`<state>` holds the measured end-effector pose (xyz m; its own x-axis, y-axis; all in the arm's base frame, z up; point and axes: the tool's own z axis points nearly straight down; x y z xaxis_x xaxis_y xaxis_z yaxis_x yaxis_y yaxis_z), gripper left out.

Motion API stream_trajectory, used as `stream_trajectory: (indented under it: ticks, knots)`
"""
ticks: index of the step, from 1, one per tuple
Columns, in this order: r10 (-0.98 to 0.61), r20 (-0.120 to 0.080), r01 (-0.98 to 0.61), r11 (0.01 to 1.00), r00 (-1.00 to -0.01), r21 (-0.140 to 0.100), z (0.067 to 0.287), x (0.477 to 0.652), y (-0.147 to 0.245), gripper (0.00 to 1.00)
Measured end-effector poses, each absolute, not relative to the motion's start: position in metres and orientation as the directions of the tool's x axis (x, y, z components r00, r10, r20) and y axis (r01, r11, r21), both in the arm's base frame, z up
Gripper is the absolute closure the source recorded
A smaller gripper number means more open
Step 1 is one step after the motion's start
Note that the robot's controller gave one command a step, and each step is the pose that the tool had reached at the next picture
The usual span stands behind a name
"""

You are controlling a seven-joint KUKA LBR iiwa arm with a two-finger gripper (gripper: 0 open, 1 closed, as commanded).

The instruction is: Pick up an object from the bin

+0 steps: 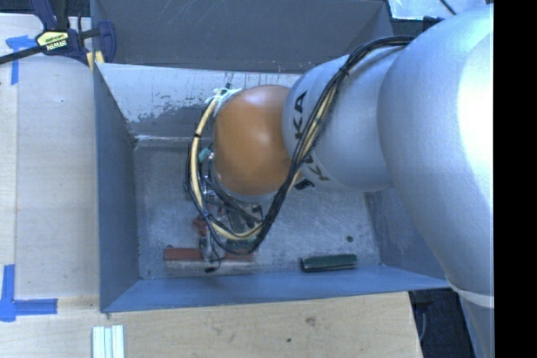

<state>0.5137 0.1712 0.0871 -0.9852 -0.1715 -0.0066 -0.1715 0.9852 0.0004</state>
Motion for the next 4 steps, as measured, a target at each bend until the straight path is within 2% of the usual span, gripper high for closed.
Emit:
stream_trajectory:
  ticks: [1, 2, 4]
  knots:
    - [-0.005, -0.004, -0.005, 1.0, -1.0, 0.004, 0.074, 0.507, 0.127, 1.0]
    - [-0.005, -0.004, -0.005, 1.0, -1.0, 0.004, 0.074, 0.507, 0.127, 1.0]
    - [-0.011, -0.003, -0.011, 1.0, -1.0, 0.001, 0.136, 0.526, 0.13, 1.0]
